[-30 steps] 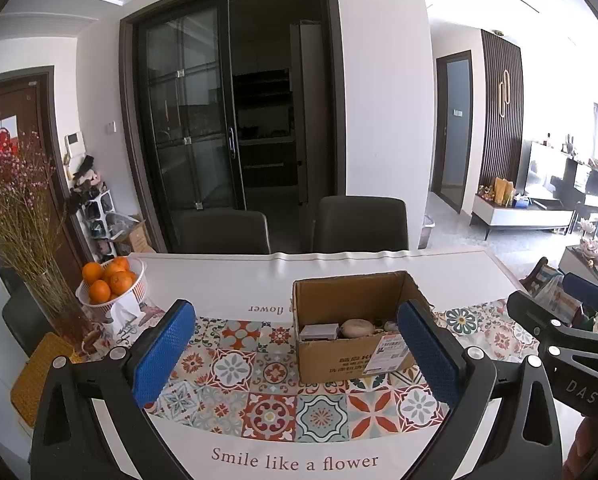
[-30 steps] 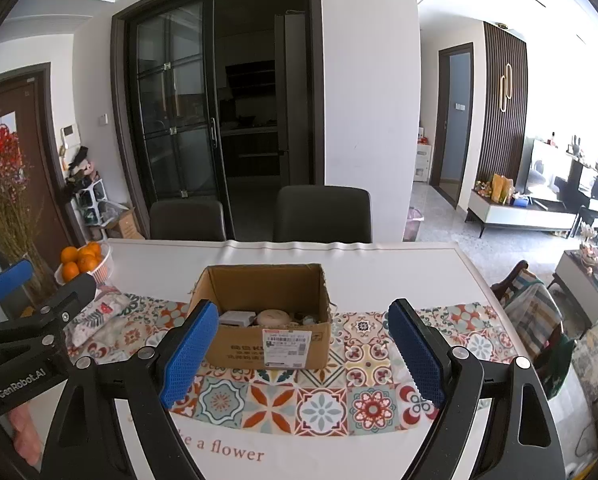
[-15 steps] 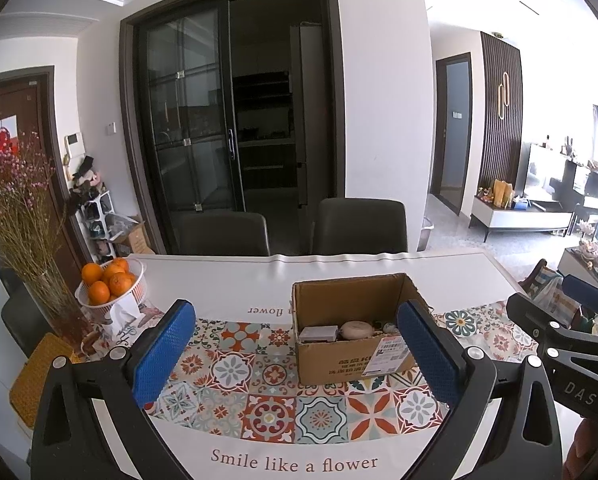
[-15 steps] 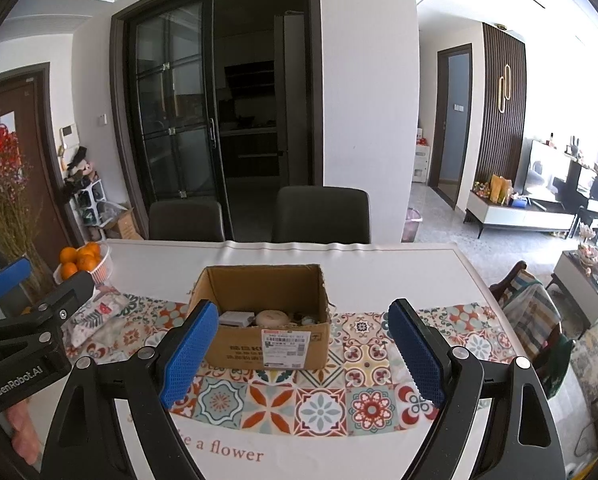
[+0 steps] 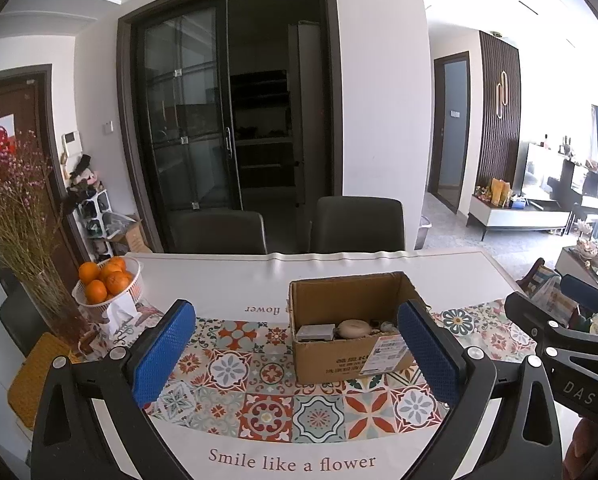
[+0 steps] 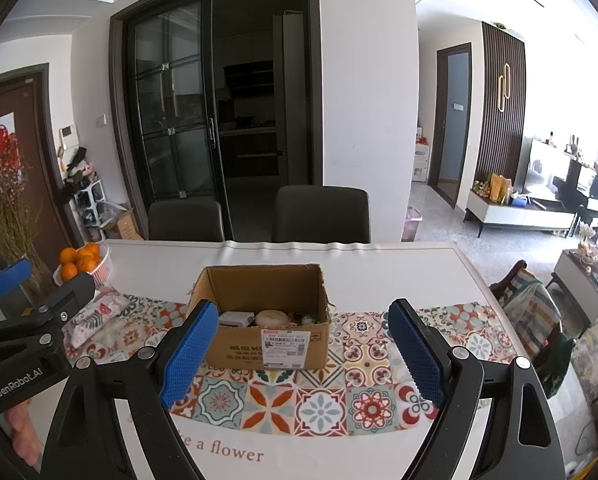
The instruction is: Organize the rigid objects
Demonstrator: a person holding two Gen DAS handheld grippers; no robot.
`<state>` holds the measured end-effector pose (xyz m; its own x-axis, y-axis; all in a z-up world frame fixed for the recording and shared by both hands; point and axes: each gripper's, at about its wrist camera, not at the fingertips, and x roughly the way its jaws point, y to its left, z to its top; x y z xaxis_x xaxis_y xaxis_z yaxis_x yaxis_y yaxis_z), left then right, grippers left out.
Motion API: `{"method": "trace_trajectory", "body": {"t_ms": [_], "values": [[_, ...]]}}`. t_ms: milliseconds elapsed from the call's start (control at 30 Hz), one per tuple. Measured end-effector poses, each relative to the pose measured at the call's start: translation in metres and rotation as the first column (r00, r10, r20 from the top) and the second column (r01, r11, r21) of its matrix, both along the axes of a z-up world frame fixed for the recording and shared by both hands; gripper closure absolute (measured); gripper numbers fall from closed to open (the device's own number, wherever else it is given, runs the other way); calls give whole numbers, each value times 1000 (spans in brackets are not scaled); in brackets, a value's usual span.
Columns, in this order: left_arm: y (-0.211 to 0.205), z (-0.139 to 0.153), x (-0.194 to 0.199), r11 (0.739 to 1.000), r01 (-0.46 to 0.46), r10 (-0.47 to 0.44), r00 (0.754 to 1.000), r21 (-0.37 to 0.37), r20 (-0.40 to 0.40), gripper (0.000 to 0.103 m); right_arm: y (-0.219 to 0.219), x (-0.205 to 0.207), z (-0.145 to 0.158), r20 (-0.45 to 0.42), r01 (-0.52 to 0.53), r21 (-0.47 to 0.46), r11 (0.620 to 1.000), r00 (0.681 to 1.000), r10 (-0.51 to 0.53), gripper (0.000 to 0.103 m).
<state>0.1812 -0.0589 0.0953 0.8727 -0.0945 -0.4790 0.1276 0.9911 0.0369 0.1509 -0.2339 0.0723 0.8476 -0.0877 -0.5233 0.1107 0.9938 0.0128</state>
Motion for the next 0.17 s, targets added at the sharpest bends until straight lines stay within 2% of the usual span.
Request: {"method": "trace_trajectory", "body": {"t_ms": [167], "values": [[0, -1, 0, 1000, 0, 0, 1000, 0, -1, 0, 2, 0, 0, -1, 1, 3, 1000, 1000, -1, 16]]}}
